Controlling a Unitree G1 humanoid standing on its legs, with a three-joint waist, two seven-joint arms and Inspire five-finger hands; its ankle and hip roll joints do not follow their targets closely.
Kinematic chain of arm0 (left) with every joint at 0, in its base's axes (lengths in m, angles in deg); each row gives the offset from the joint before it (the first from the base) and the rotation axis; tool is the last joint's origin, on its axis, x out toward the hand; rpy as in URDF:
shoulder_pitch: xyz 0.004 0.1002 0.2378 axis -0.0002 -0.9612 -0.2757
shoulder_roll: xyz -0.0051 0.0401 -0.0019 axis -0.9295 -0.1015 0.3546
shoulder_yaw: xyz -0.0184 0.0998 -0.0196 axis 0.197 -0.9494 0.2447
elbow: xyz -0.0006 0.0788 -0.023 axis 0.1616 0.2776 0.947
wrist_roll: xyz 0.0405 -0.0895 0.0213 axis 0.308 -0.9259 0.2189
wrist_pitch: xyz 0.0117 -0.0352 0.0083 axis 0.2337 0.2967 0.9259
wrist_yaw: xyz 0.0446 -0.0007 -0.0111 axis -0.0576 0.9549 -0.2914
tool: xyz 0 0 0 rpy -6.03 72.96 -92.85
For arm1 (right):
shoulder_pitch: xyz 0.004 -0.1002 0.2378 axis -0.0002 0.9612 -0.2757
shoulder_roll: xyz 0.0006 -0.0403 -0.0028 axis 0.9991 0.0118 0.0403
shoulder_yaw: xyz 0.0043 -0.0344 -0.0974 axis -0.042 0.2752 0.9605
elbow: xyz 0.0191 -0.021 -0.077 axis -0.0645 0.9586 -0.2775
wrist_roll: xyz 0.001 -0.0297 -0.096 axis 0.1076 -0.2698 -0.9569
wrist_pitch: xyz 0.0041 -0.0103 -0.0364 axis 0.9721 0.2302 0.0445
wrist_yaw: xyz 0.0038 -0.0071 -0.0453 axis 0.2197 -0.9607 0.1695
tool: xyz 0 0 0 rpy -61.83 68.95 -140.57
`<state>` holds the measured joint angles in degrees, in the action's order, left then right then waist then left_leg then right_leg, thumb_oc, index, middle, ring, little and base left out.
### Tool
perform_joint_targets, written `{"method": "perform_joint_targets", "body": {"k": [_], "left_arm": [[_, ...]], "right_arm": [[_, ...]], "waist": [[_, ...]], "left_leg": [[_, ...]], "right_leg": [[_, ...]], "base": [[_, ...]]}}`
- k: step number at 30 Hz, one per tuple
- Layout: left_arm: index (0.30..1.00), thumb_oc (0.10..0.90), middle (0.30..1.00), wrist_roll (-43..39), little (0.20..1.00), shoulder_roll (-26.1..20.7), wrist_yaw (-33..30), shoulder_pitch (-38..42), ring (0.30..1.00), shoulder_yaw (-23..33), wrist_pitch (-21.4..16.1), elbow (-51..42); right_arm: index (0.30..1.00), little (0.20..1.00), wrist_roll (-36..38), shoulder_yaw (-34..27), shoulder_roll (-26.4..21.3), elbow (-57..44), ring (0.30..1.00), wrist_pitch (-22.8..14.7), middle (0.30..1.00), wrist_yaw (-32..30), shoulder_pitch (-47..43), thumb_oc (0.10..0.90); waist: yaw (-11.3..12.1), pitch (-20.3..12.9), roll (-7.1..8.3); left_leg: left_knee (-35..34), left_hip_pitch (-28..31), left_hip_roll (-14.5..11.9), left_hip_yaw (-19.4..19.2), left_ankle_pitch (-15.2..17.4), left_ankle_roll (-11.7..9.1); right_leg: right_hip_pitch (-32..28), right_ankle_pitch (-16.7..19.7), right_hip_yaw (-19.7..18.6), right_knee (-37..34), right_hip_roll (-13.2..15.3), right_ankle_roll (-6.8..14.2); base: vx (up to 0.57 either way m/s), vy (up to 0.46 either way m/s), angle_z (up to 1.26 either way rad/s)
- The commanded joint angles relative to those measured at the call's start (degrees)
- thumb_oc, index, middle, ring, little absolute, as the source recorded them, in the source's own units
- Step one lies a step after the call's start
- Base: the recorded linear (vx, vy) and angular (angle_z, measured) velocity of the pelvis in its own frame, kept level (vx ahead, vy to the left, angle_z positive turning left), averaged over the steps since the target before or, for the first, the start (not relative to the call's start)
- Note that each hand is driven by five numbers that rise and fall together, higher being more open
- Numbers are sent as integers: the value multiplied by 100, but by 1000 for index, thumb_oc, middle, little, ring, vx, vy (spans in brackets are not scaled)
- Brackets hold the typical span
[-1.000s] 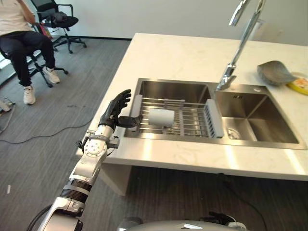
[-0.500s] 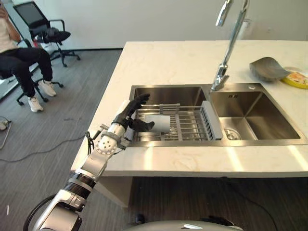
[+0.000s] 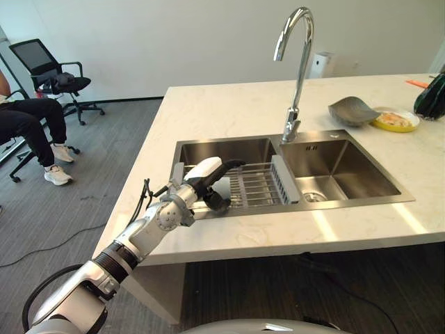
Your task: Place the dishes in the dishwasher.
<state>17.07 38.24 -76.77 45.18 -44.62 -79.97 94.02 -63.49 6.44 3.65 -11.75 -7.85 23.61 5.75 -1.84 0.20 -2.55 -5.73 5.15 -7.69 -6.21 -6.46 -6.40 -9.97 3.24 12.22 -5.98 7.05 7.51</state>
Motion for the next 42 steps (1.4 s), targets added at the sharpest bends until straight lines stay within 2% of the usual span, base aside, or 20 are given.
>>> {"method": "perform_joint_targets", "body": {"k": [1, 2, 4, 11, 16, 17, 24, 36, 42], "left_arm": [[900, 800, 900, 357, 900, -118, -441, 1406, 900, 156, -374, 283], [900, 800, 900, 532, 900, -200, -505, 1470, 900, 140, -416, 464], [900, 800, 900, 590, 900, -138, -448, 1639, 900, -30, -444, 497], [900, 800, 900, 961, 900, 53, -566, 1950, 900, -317, -303, 1167], [900, 800, 900, 1030, 900, 111, -649, 2025, 900, -286, -182, 1513], [900, 800, 900, 1083, 900, 51, -667, 1995, 900, -230, -159, 1546], [900, 800, 900, 1270, 900, 171, -721, 2128, 900, -242, 5, 2109], [900, 800, 900, 1346, 900, 235, -674, 2189, 900, -329, 148, 2760], [900, 800, 900, 1493, 900, 625, -373, 2375, 900, -614, 481, 4123]], "right_arm": [[900, 900, 32, 189, 125, 29, 900, -17, 900, -24, -143, 800], [900, 900, 2, 6, -280, 116, 900, 93, 900, 116, -156, 800], [900, 900, 25, -94, -490, 425, 900, 66, 900, 13, -443, 800], [900, 900, 127, -98, -557, 666, 900, 124, 900, -42, -739, 800], [900, 900, 199, -124, -576, 693, 900, 131, 900, -51, -824, 800], [900, 900, 270, -144, -615, 562, 900, 27, 900, 40, -689, 800], [900, 900, 201, -206, -690, 435, 900, 37, 900, 70, -391, 800], [900, 900, 224, -192, -688, 425, 900, 45, 900, 70, -411, 800], [900, 900, 172, -139, -683, 525, 900, 141, 900, 82, -506, 800]], "waist": [[140, 308, -162], [128, 308, -115], [184, 290, -123], [233, 235, -132], [229, 222, -125], [198, 230, -115], [18, 258, -52], [-39, 266, -40], [-127, 291, -64]], "left_leg": [[73, 359, 94, -4, 638, -17], [73, 354, 95, -10, 639, -26], [73, 353, 91, 29, 643, -24], [73, 385, 104, 61, 693, 1], [73, 392, 129, 45, 715, 17], [73, 393, 131, 36, 720, 14], [73, 379, 131, -61, 735, 33], [73, 404, 139, -204, 789, 47], [73, 425, 142, -327, 799, 64]], "right_leg": [[389, -21, 335, 98, 196, 364], [396, -11, 334, 98, 196, 369], [382, -20, 378, 98, 196, 372], [351, -18, 407, 98, 205, 389], [358, -6, 388, 98, 209, 401], [369, 1, 367, 98, 204, 405], [474, 37, 230, 98, 194, 399], [551, 93, 160, 98, 215, 433], [604, 114, 91, 98, 212, 434]], "base": [[-10, -7, -4], [-4, -14, -6], [7, -18, -9], [12, -1, 2], [0, 0, 0], [0, 0, 0], [-11, -9, -6], [3, -5, -8], [-3, 3, -6]]}}
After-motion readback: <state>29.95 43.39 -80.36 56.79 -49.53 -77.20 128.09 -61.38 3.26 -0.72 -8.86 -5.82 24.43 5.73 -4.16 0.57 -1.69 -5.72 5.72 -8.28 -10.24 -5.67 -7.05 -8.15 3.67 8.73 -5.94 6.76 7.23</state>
